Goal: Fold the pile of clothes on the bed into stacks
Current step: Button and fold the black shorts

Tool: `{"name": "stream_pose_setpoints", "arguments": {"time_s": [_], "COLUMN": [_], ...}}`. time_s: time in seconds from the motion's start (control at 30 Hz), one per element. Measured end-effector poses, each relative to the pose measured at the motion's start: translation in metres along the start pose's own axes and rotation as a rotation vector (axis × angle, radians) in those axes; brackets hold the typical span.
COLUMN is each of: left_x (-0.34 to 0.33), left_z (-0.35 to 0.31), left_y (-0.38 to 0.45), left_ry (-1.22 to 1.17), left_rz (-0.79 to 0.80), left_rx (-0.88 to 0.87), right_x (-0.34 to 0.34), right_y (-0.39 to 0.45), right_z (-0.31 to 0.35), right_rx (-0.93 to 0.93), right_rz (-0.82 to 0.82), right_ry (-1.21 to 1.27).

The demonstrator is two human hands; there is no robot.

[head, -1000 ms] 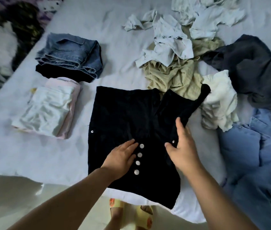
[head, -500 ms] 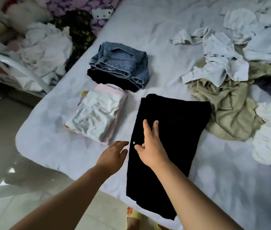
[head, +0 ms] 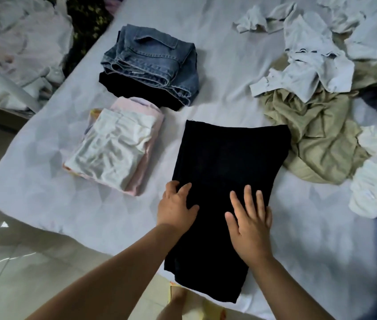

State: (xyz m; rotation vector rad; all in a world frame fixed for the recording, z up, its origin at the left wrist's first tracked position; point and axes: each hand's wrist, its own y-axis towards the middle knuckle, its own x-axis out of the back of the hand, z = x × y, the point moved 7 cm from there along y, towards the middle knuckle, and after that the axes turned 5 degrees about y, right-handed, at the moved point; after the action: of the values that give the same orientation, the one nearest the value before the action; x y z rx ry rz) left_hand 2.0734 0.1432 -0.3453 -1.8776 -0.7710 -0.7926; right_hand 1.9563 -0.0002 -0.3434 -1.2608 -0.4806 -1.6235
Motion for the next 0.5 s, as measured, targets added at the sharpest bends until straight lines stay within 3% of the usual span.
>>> {"name": "stream_pose_setpoints", "arguments": {"time_s": [0.1,0.27,0.37,0.5], "left_x": [0.005,0.007,0.014,0.009], "left_z": [0.002,-0.008,-0.002,0.010], "left_y": [0.009,0.017,0.017,0.024], "left_ry": [0.081,0.074,0.103,0.181], "left_rz": [-0.084,-0.115,-0.242,-0.274], "left_rx": [0.046,-0.159,-0.292,-0.278], "right_x": [-0.013,-0.024,-0.029,-0.037], "right_y": [-0.002,0.000,0.003,0.006], "right_z": [-0.002,-0.003,0.000,0.001], "right_rx": [-0.004,0.008,0.037,0.003], "right_rz": [0.039,0.036,0.037,0.074], "right_ry": [-0.032,-0.117,-0.142,-0.169]}}
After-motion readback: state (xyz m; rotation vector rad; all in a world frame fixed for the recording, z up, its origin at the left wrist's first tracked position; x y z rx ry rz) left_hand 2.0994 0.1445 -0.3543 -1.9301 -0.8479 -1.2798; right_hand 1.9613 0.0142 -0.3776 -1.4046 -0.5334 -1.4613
